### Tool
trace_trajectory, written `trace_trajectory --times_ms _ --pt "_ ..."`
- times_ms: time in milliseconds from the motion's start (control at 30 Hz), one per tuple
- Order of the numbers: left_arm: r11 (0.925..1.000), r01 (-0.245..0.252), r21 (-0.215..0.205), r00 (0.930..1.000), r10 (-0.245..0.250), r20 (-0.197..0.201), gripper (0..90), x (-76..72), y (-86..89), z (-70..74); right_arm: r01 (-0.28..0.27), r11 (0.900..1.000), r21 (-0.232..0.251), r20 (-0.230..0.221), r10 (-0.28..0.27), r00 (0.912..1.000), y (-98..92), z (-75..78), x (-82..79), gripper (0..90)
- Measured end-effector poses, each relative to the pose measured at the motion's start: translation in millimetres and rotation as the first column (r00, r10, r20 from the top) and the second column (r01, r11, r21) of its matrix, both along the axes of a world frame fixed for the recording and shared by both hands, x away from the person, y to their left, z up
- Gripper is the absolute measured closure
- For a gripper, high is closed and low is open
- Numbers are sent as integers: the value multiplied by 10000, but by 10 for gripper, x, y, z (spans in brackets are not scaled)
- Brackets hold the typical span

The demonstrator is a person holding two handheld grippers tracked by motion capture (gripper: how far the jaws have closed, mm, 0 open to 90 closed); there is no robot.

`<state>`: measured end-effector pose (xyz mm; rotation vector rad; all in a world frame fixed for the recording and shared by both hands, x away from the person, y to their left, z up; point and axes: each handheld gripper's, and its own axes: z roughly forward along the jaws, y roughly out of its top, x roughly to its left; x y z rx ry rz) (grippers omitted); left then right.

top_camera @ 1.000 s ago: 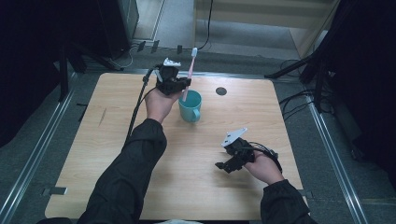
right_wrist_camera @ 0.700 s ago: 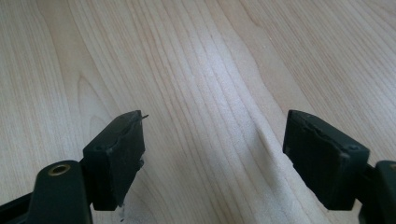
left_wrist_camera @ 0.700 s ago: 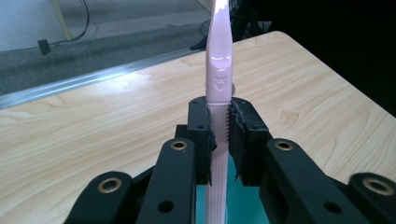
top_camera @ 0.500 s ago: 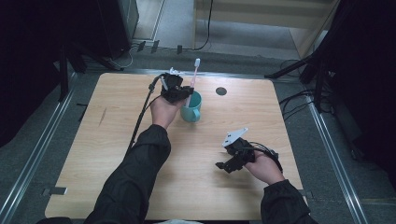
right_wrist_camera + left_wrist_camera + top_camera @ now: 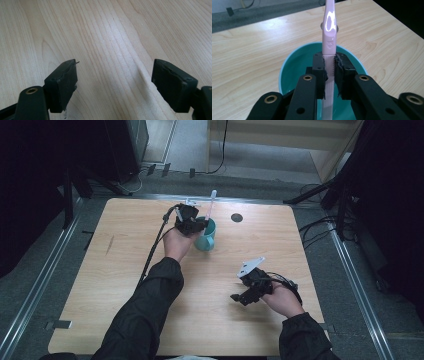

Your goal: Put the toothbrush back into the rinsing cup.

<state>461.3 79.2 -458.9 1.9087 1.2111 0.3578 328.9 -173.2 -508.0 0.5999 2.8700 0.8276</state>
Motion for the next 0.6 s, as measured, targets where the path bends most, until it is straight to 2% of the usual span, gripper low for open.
trace_trajectory --times_ms 167,600 --pt "10000 -89 16 9993 89 -350 795 21 10 -46 -3 10000 20 9 3 10000 0 2 1 206" --pt "9995 15 306 9966 10 -824 792 57 8 -96 43 10000 14 18 -43 10000 -8 6 12 206"
